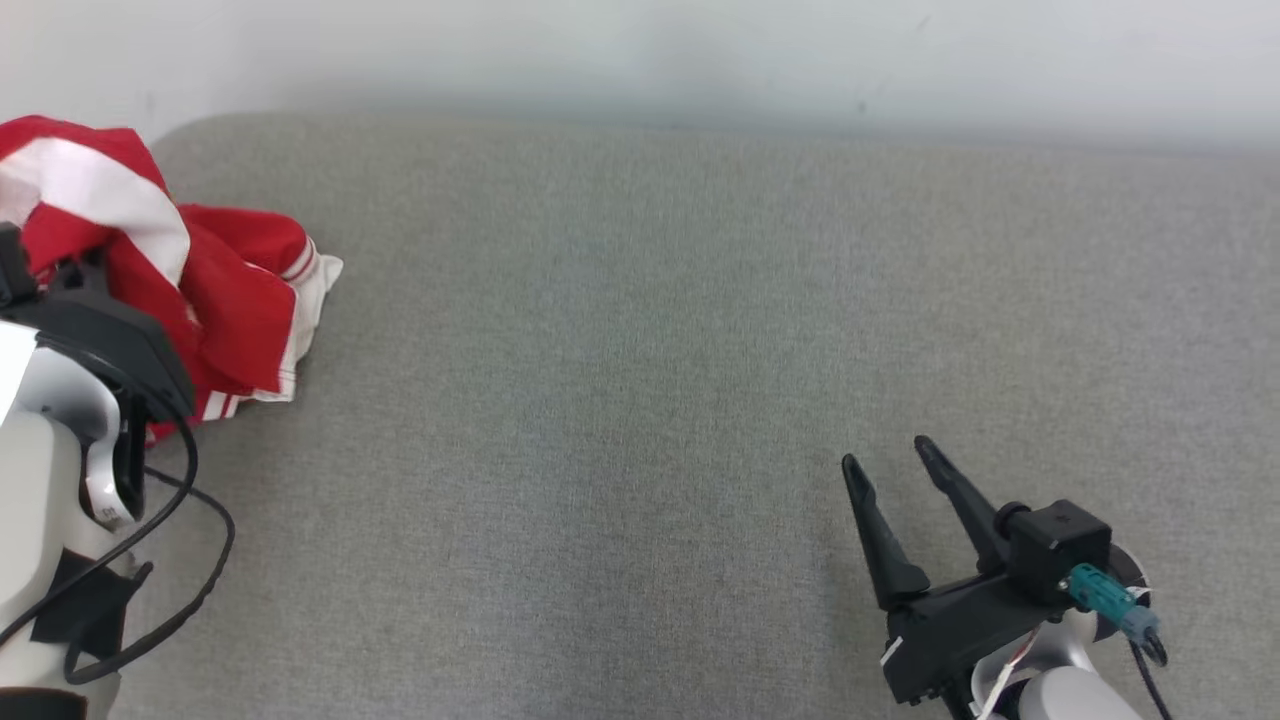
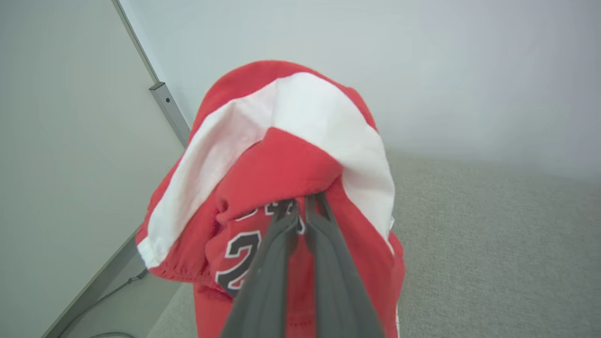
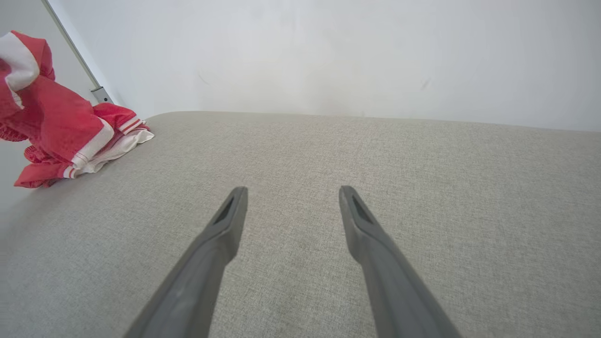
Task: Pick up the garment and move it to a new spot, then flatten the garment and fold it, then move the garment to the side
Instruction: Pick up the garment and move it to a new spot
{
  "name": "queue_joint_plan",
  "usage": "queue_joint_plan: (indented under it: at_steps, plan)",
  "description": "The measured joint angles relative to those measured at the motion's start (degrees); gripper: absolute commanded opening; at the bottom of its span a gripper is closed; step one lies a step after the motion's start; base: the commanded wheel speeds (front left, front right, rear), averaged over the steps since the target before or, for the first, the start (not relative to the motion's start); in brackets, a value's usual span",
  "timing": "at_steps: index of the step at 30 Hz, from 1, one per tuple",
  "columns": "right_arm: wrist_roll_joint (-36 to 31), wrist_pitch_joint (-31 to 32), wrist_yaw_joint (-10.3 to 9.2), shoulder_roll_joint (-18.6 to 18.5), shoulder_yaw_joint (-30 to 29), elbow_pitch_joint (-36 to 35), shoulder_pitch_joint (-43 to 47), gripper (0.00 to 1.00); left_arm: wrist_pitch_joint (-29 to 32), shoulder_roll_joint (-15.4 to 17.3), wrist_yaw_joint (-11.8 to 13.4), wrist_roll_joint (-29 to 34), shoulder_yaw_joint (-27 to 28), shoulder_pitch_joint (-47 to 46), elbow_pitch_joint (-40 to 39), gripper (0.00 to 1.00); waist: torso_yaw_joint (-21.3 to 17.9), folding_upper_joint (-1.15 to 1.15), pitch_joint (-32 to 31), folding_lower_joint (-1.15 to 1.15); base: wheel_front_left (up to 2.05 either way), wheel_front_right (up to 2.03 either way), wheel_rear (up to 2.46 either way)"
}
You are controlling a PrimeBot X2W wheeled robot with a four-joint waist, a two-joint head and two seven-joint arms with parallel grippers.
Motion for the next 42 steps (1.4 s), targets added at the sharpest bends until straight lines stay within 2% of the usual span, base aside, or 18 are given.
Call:
queue_joint_plan:
  at_steps: [5,12,19,29,36,42]
  plan:
    - [0.69,-0.57,0.23,1.66,0.58,2.23,0.07,1.0,-1.46,-0.66,-0.54,1.69,-1.74,-0.69,-2.86,0.0,-0.3,0.0,-3.84,0.0,0.0,0.0,0.0]
    - [1.52,-1.34,0.22,3.69,1.62,4.32,1.81,1.0,-1.98,-2.67,-3.11,1.96,-4.71,-1.02,-7.39,0.0,-2.14,-0.01,-9.14,-0.01,0.0,0.0,0.0]
    - [1.71,-2.02,0.22,4.26,2.15,4.89,3.37,1.0,-0.97,-7.68,-3.57,2.29,-8.24,-0.73,-13.19,0.0,-6.55,-0.01,-12.43,-0.01,0.0,0.0,0.0]
    - [1.71,-2.03,0.23,3.9,2.68,4.48,4.82,1.0,1.7,-15.58,-3.42,1.2,-12.62,4.09,-15.56,0.0,-14.22,0.0,-15.02,0.0,0.0,0.0,0.0]
    - [1.71,-2.02,0.51,3.52,2.8,3.86,4.82,1.0,3.16,-15.89,-2.89,0.57,-16.02,5.89,-15.9,0.0,-19.32,0.0,-15.39,0.0,0.0,0.0,0.0]
    - [1.71,-2.01,0.81,3.34,2.85,3.53,4.65,1.0,3.44,-15.85,-1.62,-2.71,-17.19,6.65,-12.79,0.0,-23.03,0.0,-14.82,0.0,0.0,0.0,0.0]
